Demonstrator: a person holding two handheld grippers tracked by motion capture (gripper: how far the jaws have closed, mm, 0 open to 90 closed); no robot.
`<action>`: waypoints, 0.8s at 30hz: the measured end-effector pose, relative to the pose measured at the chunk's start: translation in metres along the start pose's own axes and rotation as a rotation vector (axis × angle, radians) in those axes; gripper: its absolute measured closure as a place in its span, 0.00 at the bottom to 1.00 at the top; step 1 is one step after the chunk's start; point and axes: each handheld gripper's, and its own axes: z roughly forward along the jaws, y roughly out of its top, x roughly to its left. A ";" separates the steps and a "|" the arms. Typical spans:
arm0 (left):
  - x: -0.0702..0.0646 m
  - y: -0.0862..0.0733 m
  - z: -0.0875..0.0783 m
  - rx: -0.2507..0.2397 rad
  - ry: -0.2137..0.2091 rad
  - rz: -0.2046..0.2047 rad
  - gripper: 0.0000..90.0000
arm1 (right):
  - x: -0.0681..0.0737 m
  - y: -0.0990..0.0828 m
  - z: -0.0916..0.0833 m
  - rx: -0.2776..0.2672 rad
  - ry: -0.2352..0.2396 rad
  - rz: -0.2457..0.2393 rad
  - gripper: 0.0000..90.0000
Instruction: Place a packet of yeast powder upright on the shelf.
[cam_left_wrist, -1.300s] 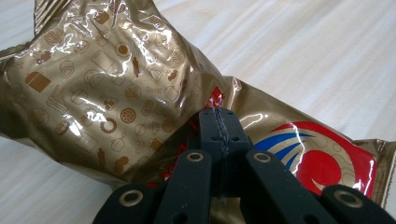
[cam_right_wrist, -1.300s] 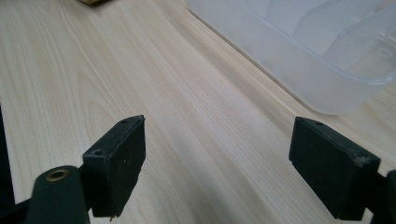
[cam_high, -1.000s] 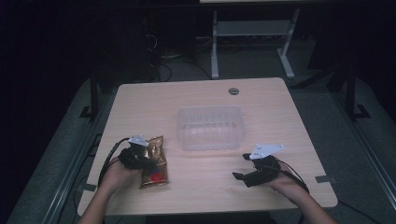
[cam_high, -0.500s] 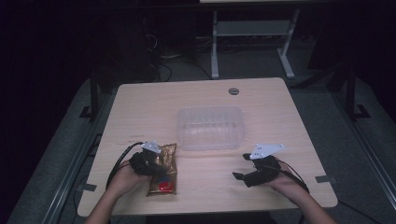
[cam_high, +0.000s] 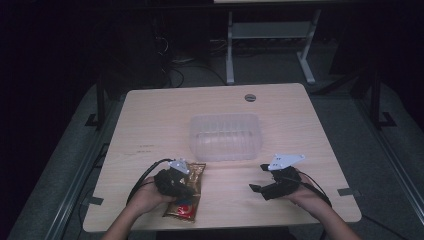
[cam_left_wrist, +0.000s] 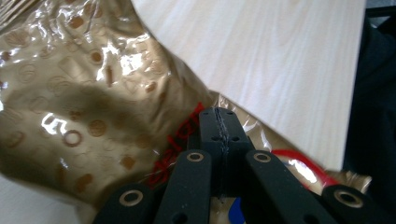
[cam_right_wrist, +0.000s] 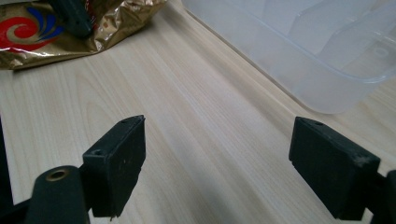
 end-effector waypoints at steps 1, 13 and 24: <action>-0.001 0.000 -0.001 -0.003 0.002 0.006 1.00 | 0.000 0.000 0.000 -0.001 -0.001 0.001 0.20; 0.038 -0.028 -0.047 -0.088 0.231 -0.158 1.00 | -0.001 0.000 -0.001 -0.002 -0.004 0.002 0.20; 0.038 -0.014 -0.025 -0.048 0.241 -0.130 1.00 | -0.002 0.000 0.000 0.001 -0.003 -0.002 0.20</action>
